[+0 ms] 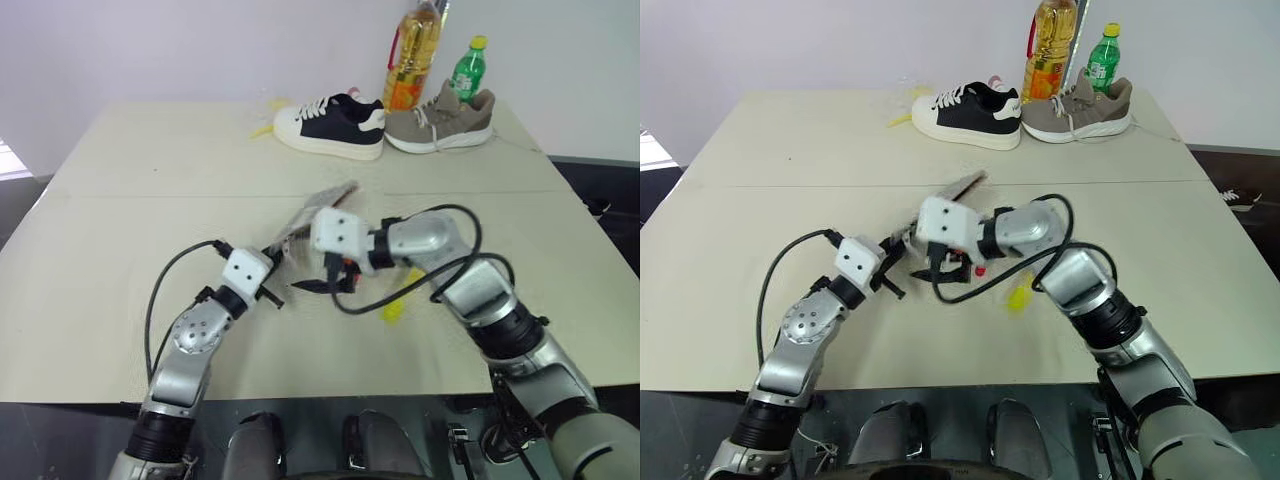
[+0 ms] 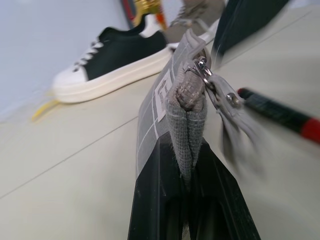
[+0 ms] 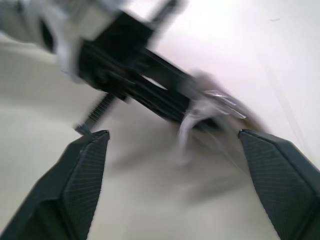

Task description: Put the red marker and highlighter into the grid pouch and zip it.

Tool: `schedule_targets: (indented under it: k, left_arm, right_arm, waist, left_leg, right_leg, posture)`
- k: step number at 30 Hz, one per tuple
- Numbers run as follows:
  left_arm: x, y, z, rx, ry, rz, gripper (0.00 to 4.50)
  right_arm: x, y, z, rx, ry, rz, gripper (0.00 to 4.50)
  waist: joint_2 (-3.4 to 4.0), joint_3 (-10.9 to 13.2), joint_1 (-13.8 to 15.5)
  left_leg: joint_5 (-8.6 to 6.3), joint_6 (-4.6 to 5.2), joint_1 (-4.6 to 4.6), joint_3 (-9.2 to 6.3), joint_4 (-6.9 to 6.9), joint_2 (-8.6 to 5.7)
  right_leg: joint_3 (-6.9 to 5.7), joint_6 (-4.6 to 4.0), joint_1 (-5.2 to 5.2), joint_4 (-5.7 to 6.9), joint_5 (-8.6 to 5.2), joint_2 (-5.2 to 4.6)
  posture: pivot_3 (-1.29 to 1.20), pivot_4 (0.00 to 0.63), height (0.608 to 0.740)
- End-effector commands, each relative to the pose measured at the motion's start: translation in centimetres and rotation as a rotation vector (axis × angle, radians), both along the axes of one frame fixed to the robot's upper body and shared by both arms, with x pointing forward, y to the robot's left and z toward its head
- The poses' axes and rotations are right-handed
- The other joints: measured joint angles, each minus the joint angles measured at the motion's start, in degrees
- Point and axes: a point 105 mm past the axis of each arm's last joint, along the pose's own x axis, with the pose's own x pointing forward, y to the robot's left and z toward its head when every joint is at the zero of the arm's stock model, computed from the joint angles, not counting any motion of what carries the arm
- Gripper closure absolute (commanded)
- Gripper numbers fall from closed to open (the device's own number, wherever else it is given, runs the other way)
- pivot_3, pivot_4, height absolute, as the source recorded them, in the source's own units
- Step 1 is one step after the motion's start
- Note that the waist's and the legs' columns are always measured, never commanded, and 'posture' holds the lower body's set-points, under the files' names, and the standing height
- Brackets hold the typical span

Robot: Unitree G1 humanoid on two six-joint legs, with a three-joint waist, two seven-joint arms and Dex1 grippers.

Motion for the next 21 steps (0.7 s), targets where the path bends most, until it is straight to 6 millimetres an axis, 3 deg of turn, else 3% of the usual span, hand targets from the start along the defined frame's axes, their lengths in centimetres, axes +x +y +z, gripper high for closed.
schedule_targets:
  k: [1,2,4,9,12,21]
  left_arm:
    - [-0.1,1.7,2.2,0.008,-0.079,0.036,4.50]
    - [-0.1,2.2,2.3,0.017,-0.083,0.043,4.50]
    - [-0.2,2.8,2.4,0.036,-0.086,0.049,4.50]
    - [-0.3,3.4,1.8,0.084,-0.070,0.028,4.50]
    - [-0.2,3.4,1.7,0.090,-0.067,0.014,4.50]
    - [0.0,3.0,1.8,0.074,-0.067,-0.007,4.50]
  right_arm:
    - [1.8,-2.4,1.7,0.091,0.045,-0.166,0.51]
    - [2.5,-3.1,1.3,0.111,0.098,-0.237,0.51]
    - [3.1,-4.0,0.5,0.129,0.173,-0.331,0.09]
    - [4.8,-6.7,-2.7,0.127,0.261,-0.673,0.09]
    - [4.8,-7.7,-4.6,0.119,0.325,-0.825,0.09]
    - [3.5,-6.8,-7.9,0.126,0.507,-0.934,0.09]
  waist:
    - [0.00,0.00,0.02]
    - [0.00,0.00,0.02]
    - [0.00,0.00,-0.01]
    - [0.01,0.00,-0.07]
    - [0.01,0.00,-0.03]
    - [0.01,0.00,-0.19]
  left_leg:
    - [0.00,0.00,0.00,0.00,0.00,0.00]
    - [0.00,0.00,0.00,0.00,-0.01,0.00]
    - [0.00,0.00,0.00,0.01,-0.01,0.00]
    - [0.00,0.00,-0.01,0.02,-0.05,0.01]
    - [0.00,0.00,-0.03,0.03,-0.05,0.00]
    - [0.00,0.00,-0.04,0.03,-0.06,0.00]
  right_leg:
    - [0.00,0.00,0.00,0.00,0.00,-0.01]
    - [0.00,0.00,0.00,0.00,0.00,-0.01]
    - [0.00,-0.01,-0.01,0.00,0.00,-0.02]
    - [0.00,-0.01,-0.04,0.01,0.00,0.01]
    - [0.00,-0.01,-0.04,0.00,0.00,-0.02]
    - [0.00,-0.01,-0.05,0.00,0.00,0.01]
  posture:
    - [0.00,0.150,0.705]
    - [0.00,0.150,0.705]
    - [0.00,0.150,0.705]
    - [0.00,0.150,0.705]
    - [0.00,0.150,0.705]
    - [0.00,0.150,0.705]
